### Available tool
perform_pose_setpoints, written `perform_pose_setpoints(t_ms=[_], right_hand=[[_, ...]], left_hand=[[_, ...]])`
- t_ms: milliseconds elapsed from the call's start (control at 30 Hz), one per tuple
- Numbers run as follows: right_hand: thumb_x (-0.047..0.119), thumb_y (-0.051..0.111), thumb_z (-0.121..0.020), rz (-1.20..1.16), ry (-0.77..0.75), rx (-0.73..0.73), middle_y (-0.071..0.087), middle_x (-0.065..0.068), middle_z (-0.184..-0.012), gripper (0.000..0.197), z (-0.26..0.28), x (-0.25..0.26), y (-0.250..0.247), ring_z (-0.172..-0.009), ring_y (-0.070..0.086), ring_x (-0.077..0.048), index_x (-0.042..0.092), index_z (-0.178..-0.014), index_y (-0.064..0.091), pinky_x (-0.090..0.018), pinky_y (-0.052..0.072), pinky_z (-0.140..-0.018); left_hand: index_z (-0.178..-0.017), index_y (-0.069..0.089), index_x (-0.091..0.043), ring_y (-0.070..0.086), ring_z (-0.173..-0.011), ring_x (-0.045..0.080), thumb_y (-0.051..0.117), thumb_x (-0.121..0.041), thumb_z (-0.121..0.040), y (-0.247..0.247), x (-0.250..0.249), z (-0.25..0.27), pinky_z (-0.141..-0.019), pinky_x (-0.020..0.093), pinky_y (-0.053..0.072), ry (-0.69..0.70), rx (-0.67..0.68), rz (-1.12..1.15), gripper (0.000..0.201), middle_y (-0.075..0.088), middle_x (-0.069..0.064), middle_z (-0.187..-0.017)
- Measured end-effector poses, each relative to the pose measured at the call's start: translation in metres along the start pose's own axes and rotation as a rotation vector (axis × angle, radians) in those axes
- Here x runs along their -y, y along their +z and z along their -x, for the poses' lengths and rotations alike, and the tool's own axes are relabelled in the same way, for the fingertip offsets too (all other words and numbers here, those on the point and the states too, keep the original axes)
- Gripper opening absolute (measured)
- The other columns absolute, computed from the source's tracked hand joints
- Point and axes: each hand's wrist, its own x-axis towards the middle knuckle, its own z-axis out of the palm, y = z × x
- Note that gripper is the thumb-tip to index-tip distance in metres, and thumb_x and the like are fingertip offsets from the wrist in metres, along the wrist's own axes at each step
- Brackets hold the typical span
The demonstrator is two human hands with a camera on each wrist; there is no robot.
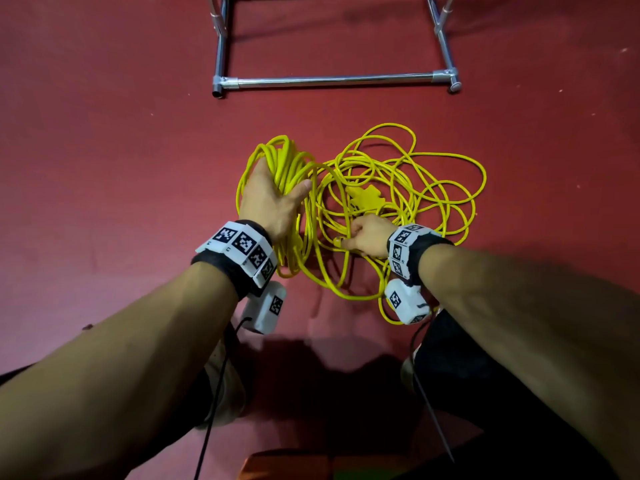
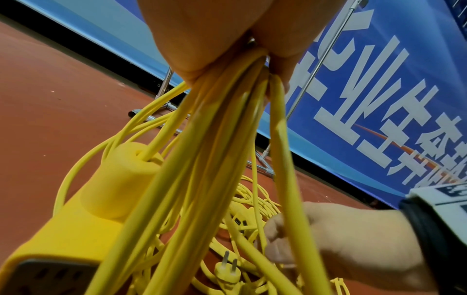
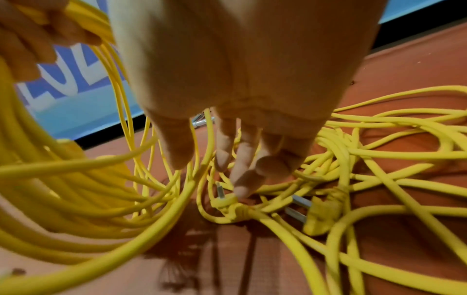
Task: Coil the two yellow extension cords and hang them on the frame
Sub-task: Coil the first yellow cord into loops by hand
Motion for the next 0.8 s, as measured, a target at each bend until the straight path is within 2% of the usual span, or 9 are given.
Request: perform_pose_setpoints(t_ms=[67,133,267,367,467,567,700,733,800], right_hand=[[0.051,0.067,-0.086,-0.022,-0.011,-0.008,0.068,-0.011,-0.079,0.041,-0.005,0.012,-0.003,-0.073,0.060,-0.026,0.012,-0.080,0.058,-0.031,0.040,-0.059],[0.048,0.067,-0.087,-0.032,-0.017,-0.071,0.064,-0.011,-0.076,0.042,-0.007,0.023,-0.007,-0.075,0.062,-0.029,0.008,-0.079,0.058,-0.033,0.044,-0.062],[0.040,0.070,-0.086,-0.120,-0.076,-0.224,0.070,-0.024,-0.101,0.051,-0.009,0.035,-0.027,-0.096,0.066,-0.038,-0.006,-0.107,0.066,-0.045,0.053,-0.083],[0.047,0.067,-0.085,-0.084,-0.126,-0.292,0.071,-0.020,-0.088,0.049,-0.001,0.044,-0.028,-0.085,0.065,-0.037,-0.002,-0.086,0.070,-0.043,0.052,-0.076],[0.064,0.060,-0.085,-0.006,-0.234,-0.155,0.069,-0.009,-0.066,0.061,0.017,0.057,-0.008,-0.070,0.064,-0.026,0.006,-0.069,0.071,-0.037,0.053,-0.070],[0.068,0.065,-0.079,0.072,-0.282,0.041,0.070,-0.012,-0.073,0.062,0.030,0.070,0.020,-0.074,0.065,-0.026,0.006,-0.078,0.074,-0.037,0.052,-0.069],[0.036,0.075,-0.082,-0.022,-0.299,0.101,0.071,-0.009,-0.076,0.027,0.028,0.073,0.041,-0.072,0.065,-0.021,0.009,-0.083,0.076,-0.029,0.048,-0.063],[0.024,0.073,-0.084,-0.067,-0.299,0.097,0.069,-0.003,-0.071,0.013,0.028,0.071,0.041,-0.065,0.063,-0.014,0.011,-0.085,0.077,-0.023,0.045,-0.057],[0.013,0.064,-0.087,-0.184,-0.255,0.096,0.067,-0.001,-0.066,0.012,0.026,0.070,0.037,-0.042,0.053,-0.003,0.012,-0.091,0.075,-0.016,0.038,-0.042]], left_hand=[[-0.123,0.056,-0.021,0.068,-0.098,0.028,0.076,-0.048,-0.078,-0.003,0.000,-0.001,-0.090,0.046,0.055,-0.002,0.008,0.026,0.056,0.071,0.001,-0.108],[-0.124,0.058,-0.020,0.070,-0.090,0.028,0.077,-0.042,-0.078,-0.006,-0.001,-0.003,-0.085,0.045,0.057,0.013,0.024,0.070,0.054,0.071,-0.001,-0.103],[-0.113,0.063,-0.016,0.060,-0.054,0.001,0.078,-0.017,-0.084,-0.018,-0.006,-0.006,-0.057,0.023,0.050,0.041,0.019,0.167,0.032,0.066,-0.012,-0.075],[-0.103,0.061,-0.016,0.050,-0.040,0.006,0.075,-0.011,-0.086,-0.024,-0.009,-0.005,-0.044,0.023,0.043,0.045,0.003,0.197,0.022,0.058,-0.008,-0.060],[-0.103,0.062,-0.017,0.052,-0.042,0.008,0.076,-0.013,-0.085,-0.027,-0.010,-0.006,-0.044,0.024,0.045,0.049,-0.030,0.198,0.022,0.060,-0.004,-0.062],[-0.098,0.062,-0.023,0.056,-0.048,0.013,0.077,-0.020,-0.083,-0.029,-0.009,-0.005,-0.048,0.027,0.048,0.054,-0.041,0.190,0.022,0.063,-0.006,-0.066],[-0.099,0.063,-0.018,0.053,-0.044,0.014,0.077,-0.016,-0.085,-0.030,-0.011,-0.003,-0.044,0.026,0.045,0.045,-0.035,0.197,0.020,0.060,-0.003,-0.062],[-0.097,0.063,-0.018,0.052,-0.043,0.014,0.076,-0.016,-0.085,-0.030,-0.011,-0.002,-0.044,0.025,0.044,0.045,-0.035,0.193,0.019,0.060,-0.003,-0.061],[-0.093,0.062,-0.022,0.050,-0.042,0.015,0.076,-0.016,-0.084,-0.033,-0.012,-0.001,-0.043,0.025,0.043,0.051,-0.038,0.193,0.018,0.059,-0.005,-0.058]])
